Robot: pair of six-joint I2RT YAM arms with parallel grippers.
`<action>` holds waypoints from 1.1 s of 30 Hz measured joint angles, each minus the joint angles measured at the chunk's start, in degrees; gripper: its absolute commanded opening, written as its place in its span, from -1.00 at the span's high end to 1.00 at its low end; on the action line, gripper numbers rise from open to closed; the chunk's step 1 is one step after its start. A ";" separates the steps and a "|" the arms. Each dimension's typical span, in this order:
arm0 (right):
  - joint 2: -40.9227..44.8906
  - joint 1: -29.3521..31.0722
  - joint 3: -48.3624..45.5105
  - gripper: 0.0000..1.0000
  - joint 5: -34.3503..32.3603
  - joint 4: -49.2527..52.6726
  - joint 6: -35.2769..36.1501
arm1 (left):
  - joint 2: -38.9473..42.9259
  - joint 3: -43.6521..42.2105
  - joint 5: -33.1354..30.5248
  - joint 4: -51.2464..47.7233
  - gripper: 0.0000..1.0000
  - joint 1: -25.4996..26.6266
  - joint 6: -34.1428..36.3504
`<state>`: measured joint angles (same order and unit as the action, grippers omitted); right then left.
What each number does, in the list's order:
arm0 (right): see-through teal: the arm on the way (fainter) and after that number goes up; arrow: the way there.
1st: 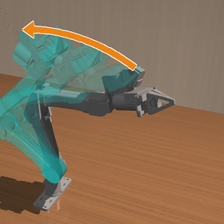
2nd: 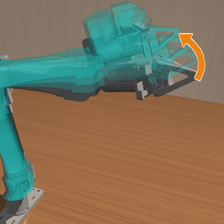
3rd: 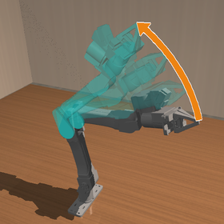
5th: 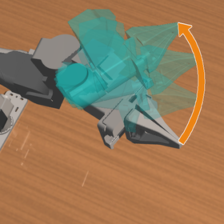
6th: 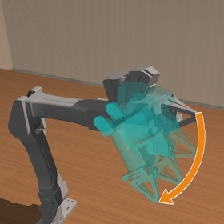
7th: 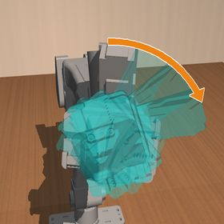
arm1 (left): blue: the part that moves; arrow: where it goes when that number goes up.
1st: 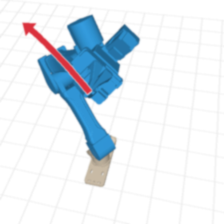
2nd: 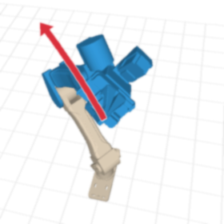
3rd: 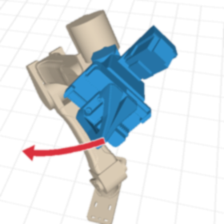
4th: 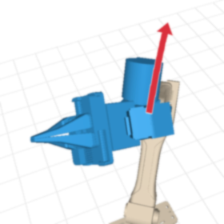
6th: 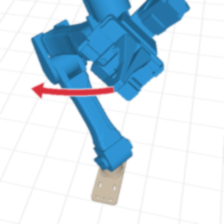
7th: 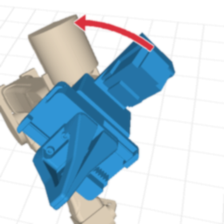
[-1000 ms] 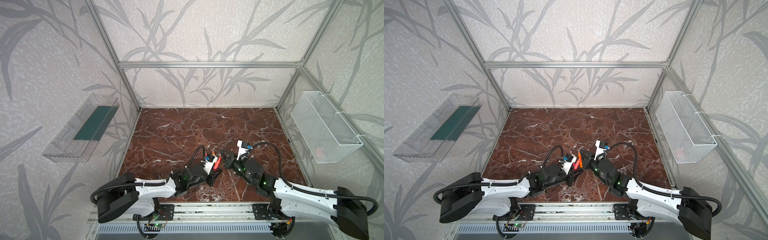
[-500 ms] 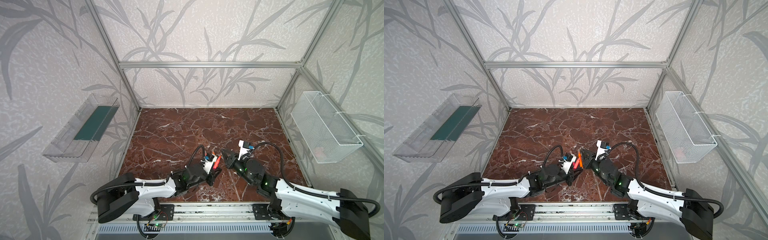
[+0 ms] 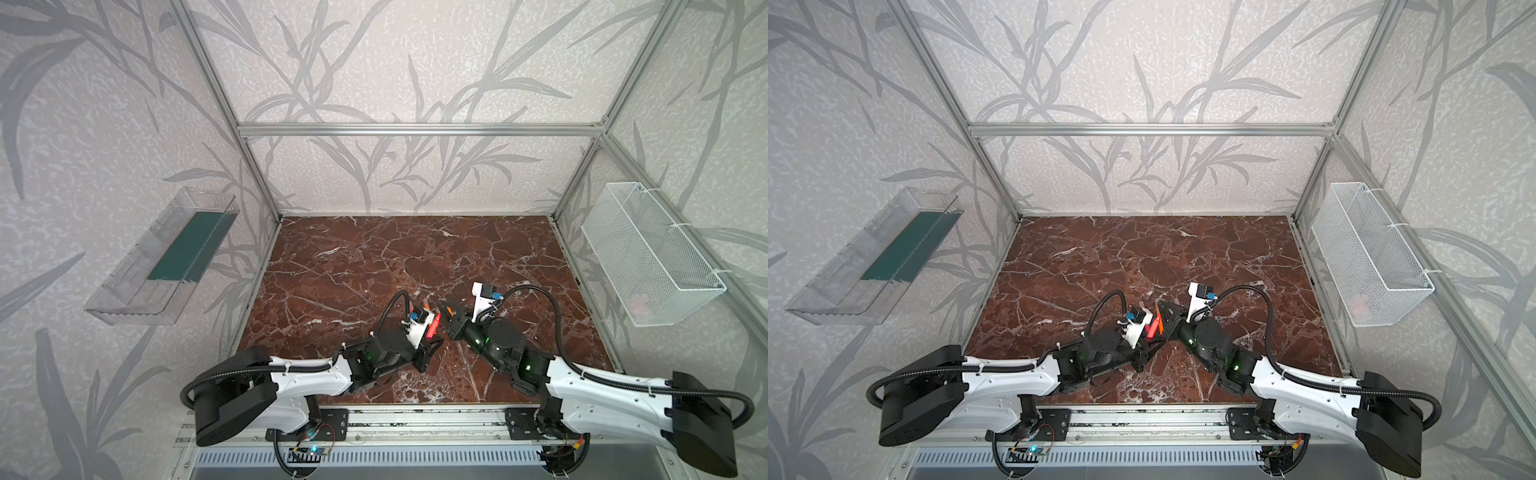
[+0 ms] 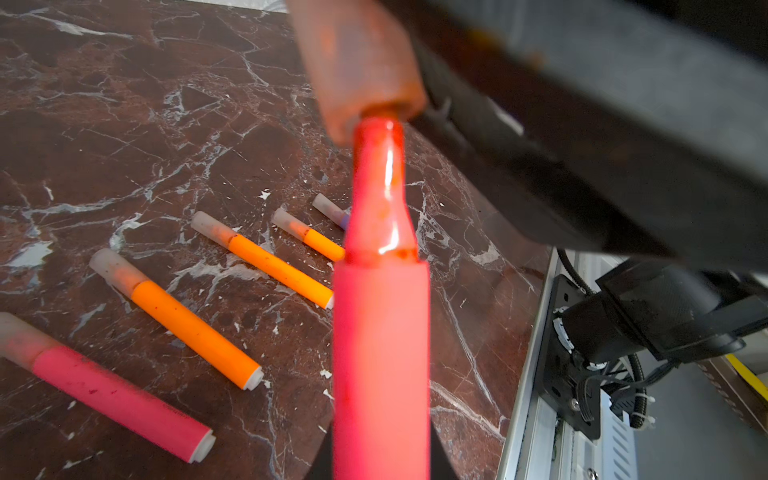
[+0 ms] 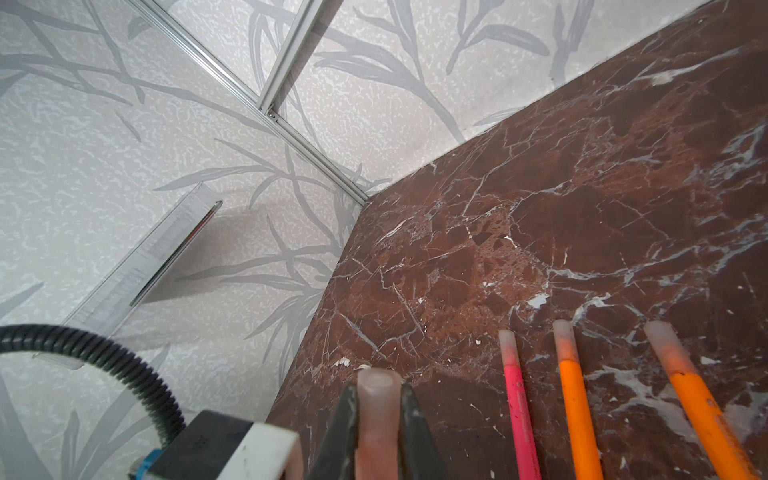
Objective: Insert the pens into the pen caps
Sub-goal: 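Align the cap above the red marker tip with the right gripper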
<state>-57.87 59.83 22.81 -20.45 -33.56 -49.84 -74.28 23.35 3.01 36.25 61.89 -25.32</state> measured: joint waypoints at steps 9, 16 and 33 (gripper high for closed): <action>-2.27 1.29 -0.46 1.00 -1.79 -3.74 -0.35 | 1.95 0.02 2.97 -2.12 1.00 -2.03 -2.23; -4.70 2.21 -0.46 1.00 -1.07 -8.41 -0.22 | 4.04 -1.92 9.79 1.20 1.00 -5.75 -5.88; -8.02 3.69 0.44 0.20 0.52 -11.69 1.49 | 6.71 -3.72 16.59 5.73 1.00 -8.11 -8.15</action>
<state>-65.89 63.53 23.24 -19.92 -45.25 -48.36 -67.57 19.64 19.59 41.98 53.78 -33.47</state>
